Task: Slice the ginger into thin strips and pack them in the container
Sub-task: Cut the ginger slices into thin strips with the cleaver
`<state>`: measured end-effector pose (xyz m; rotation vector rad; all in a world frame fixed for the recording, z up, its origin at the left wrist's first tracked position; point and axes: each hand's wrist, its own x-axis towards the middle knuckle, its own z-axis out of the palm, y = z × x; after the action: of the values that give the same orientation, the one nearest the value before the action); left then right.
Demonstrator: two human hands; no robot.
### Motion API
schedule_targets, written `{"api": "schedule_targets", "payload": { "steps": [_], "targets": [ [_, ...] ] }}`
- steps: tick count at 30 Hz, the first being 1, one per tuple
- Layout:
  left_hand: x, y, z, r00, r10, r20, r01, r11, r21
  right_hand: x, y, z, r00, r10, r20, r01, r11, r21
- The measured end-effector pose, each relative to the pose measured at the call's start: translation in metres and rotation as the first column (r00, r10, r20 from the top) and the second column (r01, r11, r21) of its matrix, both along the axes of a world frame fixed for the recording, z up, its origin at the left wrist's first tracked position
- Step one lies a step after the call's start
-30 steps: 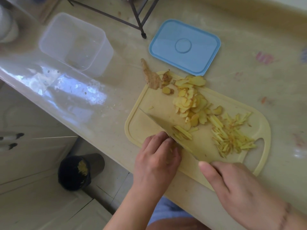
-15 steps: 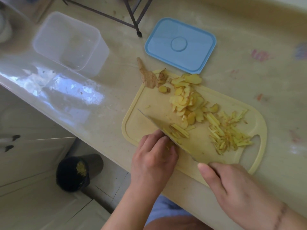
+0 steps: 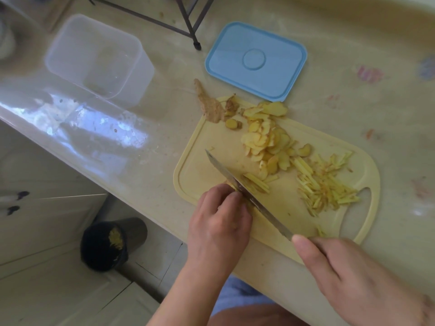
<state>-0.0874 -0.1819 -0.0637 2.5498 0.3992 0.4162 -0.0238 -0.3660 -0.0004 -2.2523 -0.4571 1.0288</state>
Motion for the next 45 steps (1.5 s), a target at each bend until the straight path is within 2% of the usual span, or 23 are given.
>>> {"api": "schedule_targets", "payload": {
  "steps": [11,20,27,36,45],
  "targets": [
    [0.003,0.000,0.004,0.999,0.012,-0.049,-0.013,1.000,-0.013,-0.003,-0.002,0.008,0.999,0.019,0.047,-0.018,0.999,-0.030],
    [0.003,0.002,0.005,1.000,-0.003,-0.012,0.002,1.000,-0.018,0.000,0.015,-0.011,0.994,0.064,0.088,-0.064,0.998,-0.006],
    [0.002,0.000,0.005,1.000,-0.004,-0.024,0.004,1.000,-0.014,-0.002,-0.001,0.009,1.000,-0.002,0.019,0.002,1.000,-0.029],
    [0.002,0.001,0.005,1.000,0.025,-0.012,-0.025,0.999,-0.031,-0.003,0.003,-0.010,0.999,0.026,0.037,-0.027,0.999,0.021],
    [0.002,0.001,0.006,0.999,0.030,-0.027,-0.031,0.998,-0.054,0.000,-0.011,-0.011,0.998,-0.062,-0.019,0.062,0.998,-0.003]
  ]
}}
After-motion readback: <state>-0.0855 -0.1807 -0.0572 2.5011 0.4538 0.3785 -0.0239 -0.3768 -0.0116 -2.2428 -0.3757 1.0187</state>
